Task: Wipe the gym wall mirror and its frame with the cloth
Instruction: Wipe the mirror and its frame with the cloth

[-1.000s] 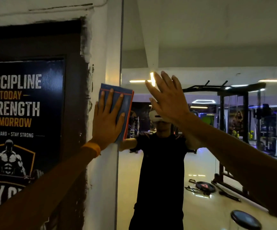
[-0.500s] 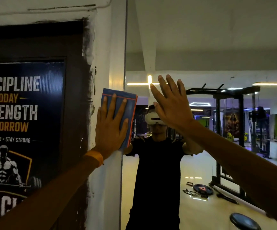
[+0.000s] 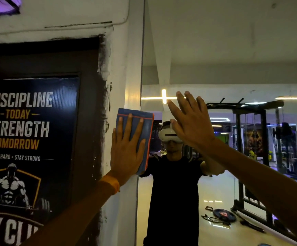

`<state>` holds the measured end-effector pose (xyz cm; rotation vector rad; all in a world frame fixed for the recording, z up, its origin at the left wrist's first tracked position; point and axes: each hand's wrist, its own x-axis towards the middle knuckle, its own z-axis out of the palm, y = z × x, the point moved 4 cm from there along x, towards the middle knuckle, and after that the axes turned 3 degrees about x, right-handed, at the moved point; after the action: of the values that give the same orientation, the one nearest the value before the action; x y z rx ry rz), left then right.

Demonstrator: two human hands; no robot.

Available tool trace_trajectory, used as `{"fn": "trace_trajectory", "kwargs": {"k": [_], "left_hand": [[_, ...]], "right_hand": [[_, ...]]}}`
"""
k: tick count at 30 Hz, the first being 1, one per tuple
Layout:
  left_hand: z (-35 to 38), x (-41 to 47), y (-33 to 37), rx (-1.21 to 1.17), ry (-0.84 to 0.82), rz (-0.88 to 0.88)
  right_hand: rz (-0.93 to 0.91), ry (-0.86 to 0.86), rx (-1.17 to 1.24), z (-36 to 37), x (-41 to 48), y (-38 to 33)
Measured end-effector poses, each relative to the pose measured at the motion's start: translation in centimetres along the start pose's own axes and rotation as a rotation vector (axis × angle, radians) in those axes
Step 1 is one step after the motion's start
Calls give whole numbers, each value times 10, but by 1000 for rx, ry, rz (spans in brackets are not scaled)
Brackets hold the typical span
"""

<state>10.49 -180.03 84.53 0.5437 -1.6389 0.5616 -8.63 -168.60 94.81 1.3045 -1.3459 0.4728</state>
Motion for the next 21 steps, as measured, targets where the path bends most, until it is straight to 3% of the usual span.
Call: {"fn": "trace_trajectory", "kwargs": {"k": [8,12,16,21], "left_hand": [[-28,195,-14,102,-5,-7],[-22,149,2,91,67,-21],[-11,94,-6,18,37,66],[-31,231,-16,108,-51,28]], "right_hand": [[28,70,-24,-27,50,16],[71,79,-14,-16,48,14],[56,51,-45,-15,41,12],[12,78,-61,-26,48,17]]}}
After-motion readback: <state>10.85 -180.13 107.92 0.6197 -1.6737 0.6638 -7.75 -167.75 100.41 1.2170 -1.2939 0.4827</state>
